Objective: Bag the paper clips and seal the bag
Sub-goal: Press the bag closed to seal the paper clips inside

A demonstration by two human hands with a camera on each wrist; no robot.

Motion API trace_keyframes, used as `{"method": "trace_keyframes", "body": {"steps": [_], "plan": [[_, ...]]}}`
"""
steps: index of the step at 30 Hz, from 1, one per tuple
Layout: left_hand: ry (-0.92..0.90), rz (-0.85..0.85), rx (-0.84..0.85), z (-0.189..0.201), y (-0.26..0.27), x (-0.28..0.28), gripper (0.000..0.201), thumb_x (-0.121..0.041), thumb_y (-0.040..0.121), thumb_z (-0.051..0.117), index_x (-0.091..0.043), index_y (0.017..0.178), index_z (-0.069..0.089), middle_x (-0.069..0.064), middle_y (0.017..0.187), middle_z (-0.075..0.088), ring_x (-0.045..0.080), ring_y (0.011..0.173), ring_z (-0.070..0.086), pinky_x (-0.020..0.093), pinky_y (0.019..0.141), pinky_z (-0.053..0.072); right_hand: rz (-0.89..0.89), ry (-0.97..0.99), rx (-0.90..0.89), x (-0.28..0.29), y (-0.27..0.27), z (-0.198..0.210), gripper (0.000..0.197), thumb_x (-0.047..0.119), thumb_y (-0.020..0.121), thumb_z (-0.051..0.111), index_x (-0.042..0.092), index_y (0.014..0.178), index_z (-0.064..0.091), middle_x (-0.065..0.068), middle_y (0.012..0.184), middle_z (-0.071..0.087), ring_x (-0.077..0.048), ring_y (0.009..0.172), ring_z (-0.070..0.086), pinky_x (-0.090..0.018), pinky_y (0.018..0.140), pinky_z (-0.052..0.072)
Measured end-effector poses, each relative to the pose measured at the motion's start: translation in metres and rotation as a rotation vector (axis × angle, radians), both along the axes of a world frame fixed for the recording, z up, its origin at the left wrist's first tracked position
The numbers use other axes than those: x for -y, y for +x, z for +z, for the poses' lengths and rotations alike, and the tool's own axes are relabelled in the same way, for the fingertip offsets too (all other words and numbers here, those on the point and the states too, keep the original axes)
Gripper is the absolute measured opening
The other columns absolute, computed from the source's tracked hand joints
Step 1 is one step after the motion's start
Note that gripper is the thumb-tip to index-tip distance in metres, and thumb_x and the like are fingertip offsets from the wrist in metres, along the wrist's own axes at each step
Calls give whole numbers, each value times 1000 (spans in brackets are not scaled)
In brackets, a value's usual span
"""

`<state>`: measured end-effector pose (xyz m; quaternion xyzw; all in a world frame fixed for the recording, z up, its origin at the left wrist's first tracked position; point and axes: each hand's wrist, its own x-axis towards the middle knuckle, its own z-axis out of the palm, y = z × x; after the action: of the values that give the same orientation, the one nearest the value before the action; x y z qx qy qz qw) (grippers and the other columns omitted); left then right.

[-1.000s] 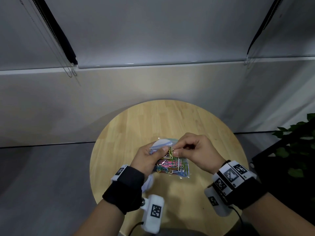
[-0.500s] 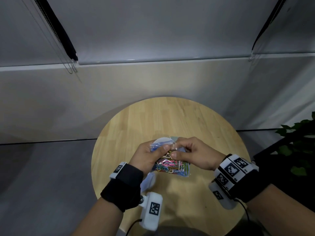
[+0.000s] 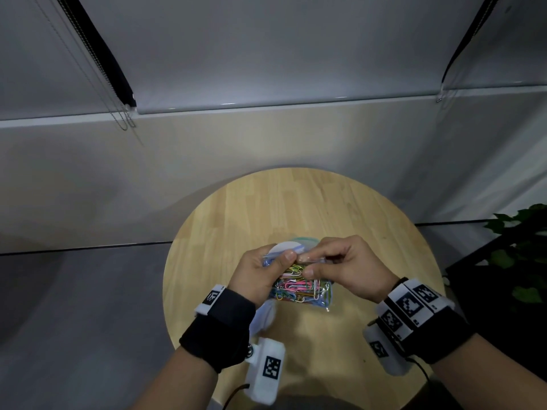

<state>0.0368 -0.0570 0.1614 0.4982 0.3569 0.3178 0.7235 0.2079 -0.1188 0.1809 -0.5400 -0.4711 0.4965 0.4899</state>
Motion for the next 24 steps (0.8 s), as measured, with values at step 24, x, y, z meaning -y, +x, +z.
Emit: {"method": "trace_keyframes", "body": {"steps": [24], "plan": [[-55, -11, -25, 3, 2, 9, 19, -1, 81, 65, 6, 98, 66, 22, 85, 68, 28, 73, 65, 34, 66, 55, 128, -131, 267, 5, 5, 10, 10, 6, 72, 77, 12, 76, 71, 6, 61, 64, -14, 62, 55, -27, 62, 47]]}}
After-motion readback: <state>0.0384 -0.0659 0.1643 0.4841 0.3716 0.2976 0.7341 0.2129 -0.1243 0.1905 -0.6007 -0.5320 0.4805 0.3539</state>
